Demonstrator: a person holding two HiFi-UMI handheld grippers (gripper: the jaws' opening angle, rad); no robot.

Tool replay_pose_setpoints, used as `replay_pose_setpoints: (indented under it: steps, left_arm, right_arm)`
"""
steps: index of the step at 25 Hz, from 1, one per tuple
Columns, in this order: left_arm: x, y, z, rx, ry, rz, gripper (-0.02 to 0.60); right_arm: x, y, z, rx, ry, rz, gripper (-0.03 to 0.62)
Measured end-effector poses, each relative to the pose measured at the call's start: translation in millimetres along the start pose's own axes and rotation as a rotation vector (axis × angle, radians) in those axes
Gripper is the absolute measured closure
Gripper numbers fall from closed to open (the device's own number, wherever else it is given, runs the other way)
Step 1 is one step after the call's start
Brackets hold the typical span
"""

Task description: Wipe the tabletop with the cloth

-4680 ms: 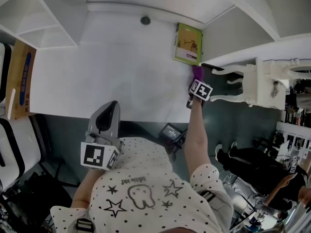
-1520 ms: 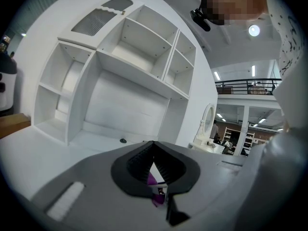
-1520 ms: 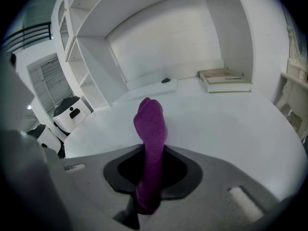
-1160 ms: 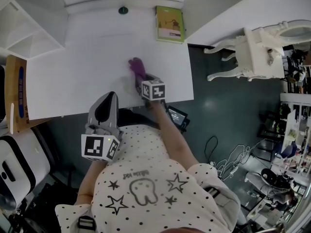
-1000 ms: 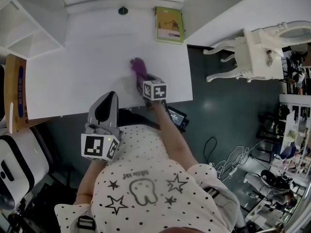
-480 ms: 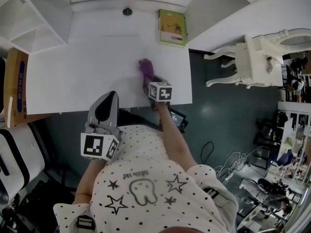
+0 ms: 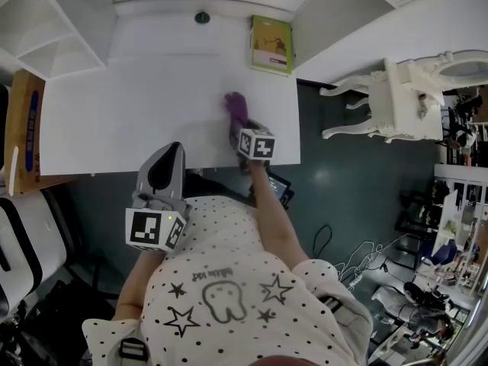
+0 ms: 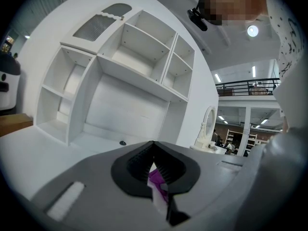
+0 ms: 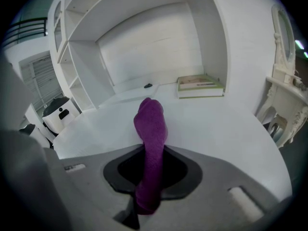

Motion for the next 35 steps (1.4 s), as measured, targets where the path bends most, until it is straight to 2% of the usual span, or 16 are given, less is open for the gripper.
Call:
replay_pose_setpoints:
  steps: [16,25,35]
  left_arm:
    - [-2,0,6,-0.015,-0.002,-0.001,0.583]
    - [-2,2,4,-0.055,-0.007,-0.019,0.583]
    - [-12,-2,5,-0.044,0.014,-0.024,0.583]
  right_arm:
    - [18,-2,5,0.017,-0.043,-0.016,0.528]
    - [36,2,9,0.032,-0.085,-0.058,0.528]
    - [66,3,18,0.027,-0.115,-0.075,0.528]
Point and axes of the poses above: the fingertips, and each gripper's own axes: z backward along the fingers, x to its right, y out of its top, the point moved 6 cm from there along z, backward along the fingers, and after that the axes turned 12 degrees about x, right-handed, at the moved point
